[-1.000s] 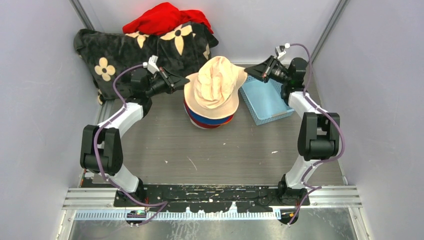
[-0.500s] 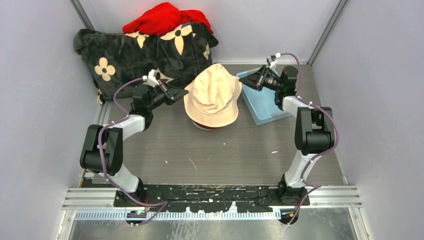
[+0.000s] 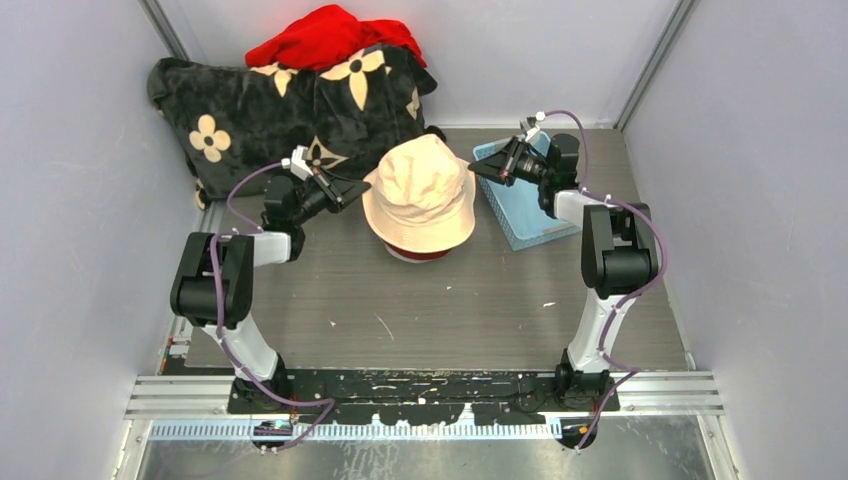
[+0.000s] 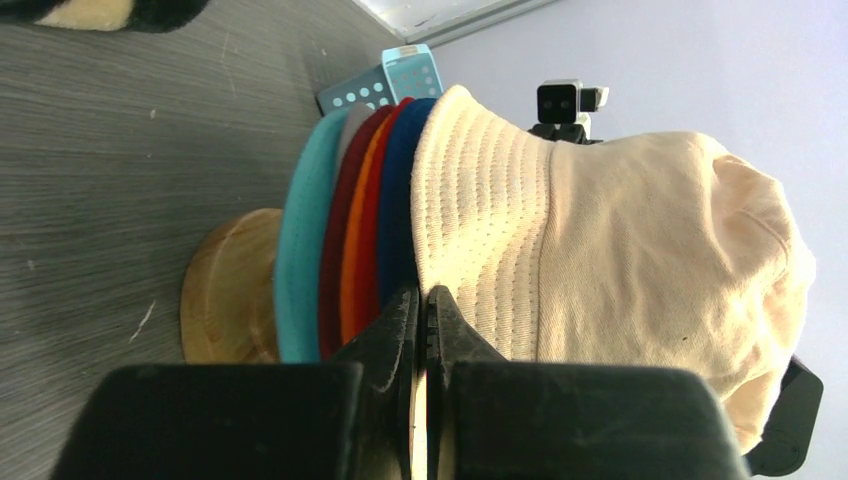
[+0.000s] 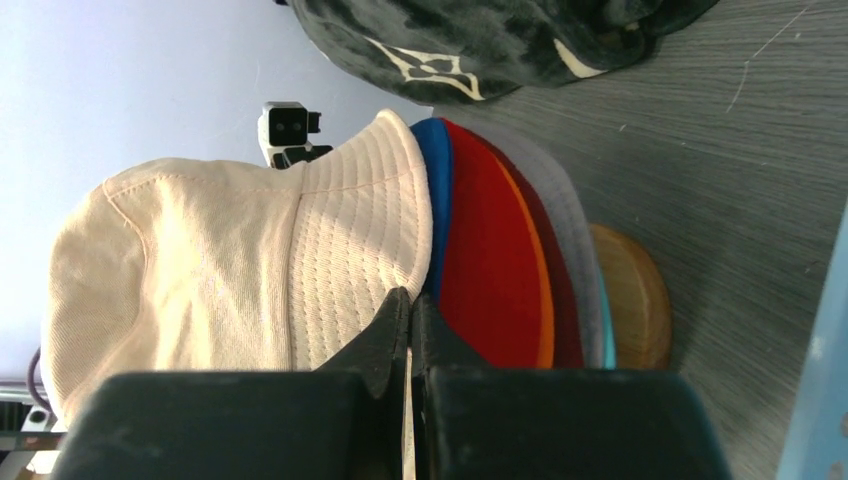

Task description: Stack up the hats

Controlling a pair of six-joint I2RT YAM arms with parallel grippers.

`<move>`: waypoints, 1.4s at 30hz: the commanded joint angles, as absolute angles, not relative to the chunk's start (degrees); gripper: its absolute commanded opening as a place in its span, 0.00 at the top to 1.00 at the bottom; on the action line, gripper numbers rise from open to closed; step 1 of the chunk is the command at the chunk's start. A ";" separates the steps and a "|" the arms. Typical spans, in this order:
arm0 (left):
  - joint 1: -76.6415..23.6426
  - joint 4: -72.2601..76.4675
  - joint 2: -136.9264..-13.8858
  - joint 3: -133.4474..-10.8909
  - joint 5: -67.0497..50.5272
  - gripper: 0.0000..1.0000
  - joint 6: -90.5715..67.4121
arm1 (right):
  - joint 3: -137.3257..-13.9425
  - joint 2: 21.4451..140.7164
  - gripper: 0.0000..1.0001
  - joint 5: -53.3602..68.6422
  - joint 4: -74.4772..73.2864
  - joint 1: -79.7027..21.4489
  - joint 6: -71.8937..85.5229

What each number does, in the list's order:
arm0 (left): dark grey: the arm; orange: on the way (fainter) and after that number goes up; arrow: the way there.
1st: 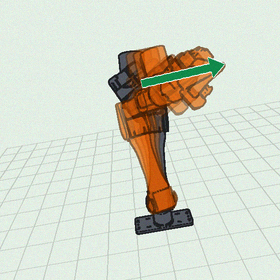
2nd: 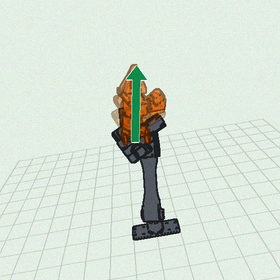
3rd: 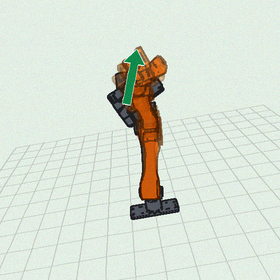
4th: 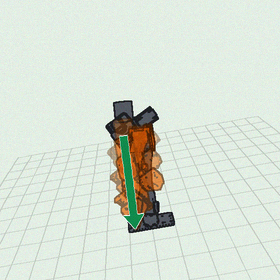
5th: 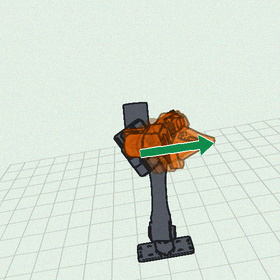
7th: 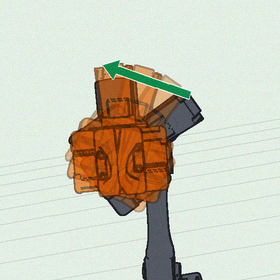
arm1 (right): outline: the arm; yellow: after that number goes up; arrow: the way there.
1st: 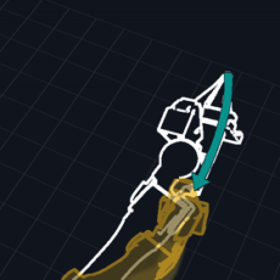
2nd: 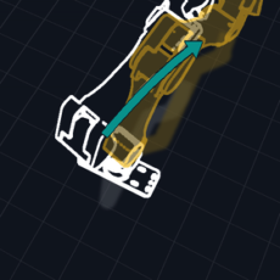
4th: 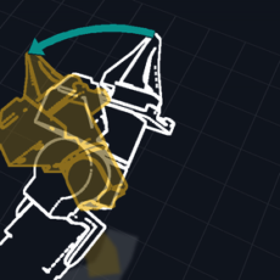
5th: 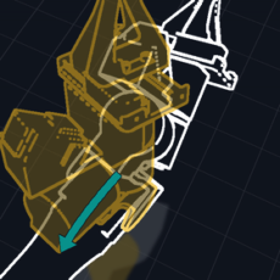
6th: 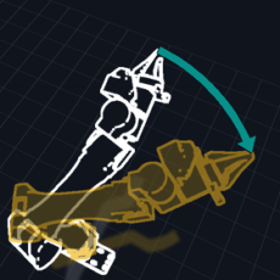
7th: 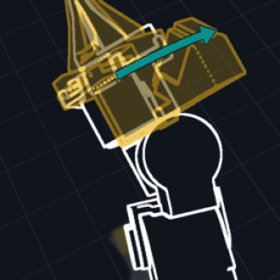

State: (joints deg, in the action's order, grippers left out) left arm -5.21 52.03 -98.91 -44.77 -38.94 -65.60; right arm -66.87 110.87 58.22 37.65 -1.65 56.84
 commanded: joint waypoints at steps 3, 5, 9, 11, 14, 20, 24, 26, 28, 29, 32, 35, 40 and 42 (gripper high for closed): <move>-1.15 51.84 -105.53 -44.77 -35.43 1.00 -66.64 | -69.95 115.44 0.99 51.39 33.91 1.05 52.12; -1.14 52.98 -106.04 -45.20 -35.55 1.00 -67.41 | -70.46 116.29 0.99 51.24 33.69 1.14 51.88; -1.15 52.92 -104.84 -45.61 -35.00 1.00 -66.79 | -69.25 116.96 0.99 51.22 34.61 1.21 51.39; -1.15 52.74 -103.80 -45.57 -34.98 1.00 -66.39 | -66.69 115.39 0.99 51.25 36.96 1.29 51.98; -1.16 52.36 -102.01 -45.22 -34.94 1.00 -65.82 | -62.85 112.08 0.99 50.81 37.17 1.29 50.99; -1.30 50.47 -98.99 -43.26 -34.58 1.00 -63.38 | -57.74 107.44 0.99 50.08 34.24 1.20 47.21; -1.32 50.77 -97.37 -41.06 -34.27 1.00 -62.56 | -54.53 104.67 0.99 50.17 36.15 1.23 47.36; -1.36 50.12 -96.26 -40.83 -34.16 1.00 -62.18 | -53.83 102.47 0.99 49.60 35.34 1.23 46.45; -1.24 48.15 -94.99 -41.26 -34.03 1.00 -61.27 | -53.67 100.59 0.97 49.04 34.32 1.23 45.46; -1.31 46.68 -94.01 -41.61 -34.00 0.95 -60.61 | -53.71 99.76 0.92 48.77 33.83 1.23 45.18; -1.33 39.16 -90.48 -42.65 -31.56 0.73 -56.62 | -54.08 97.18 0.71 47.47 31.48 1.44 43.69; -1.34 23.95 -85.02 -45.25 -26.56 0.58 -50.01 | -54.77 93.79 0.55 44.76 27.41 2.16 41.33; -1.32 11.01 -75.55 -47.67 -18.48 0.43 -43.35 | -56.01 87.43 0.37 42.42 21.01 3.07 37.79; -1.32 10.75 -71.53 -47.41 -19.93 0.42 -44.24 | -55.64 84.86 0.36 42.88 19.93 2.99 37.85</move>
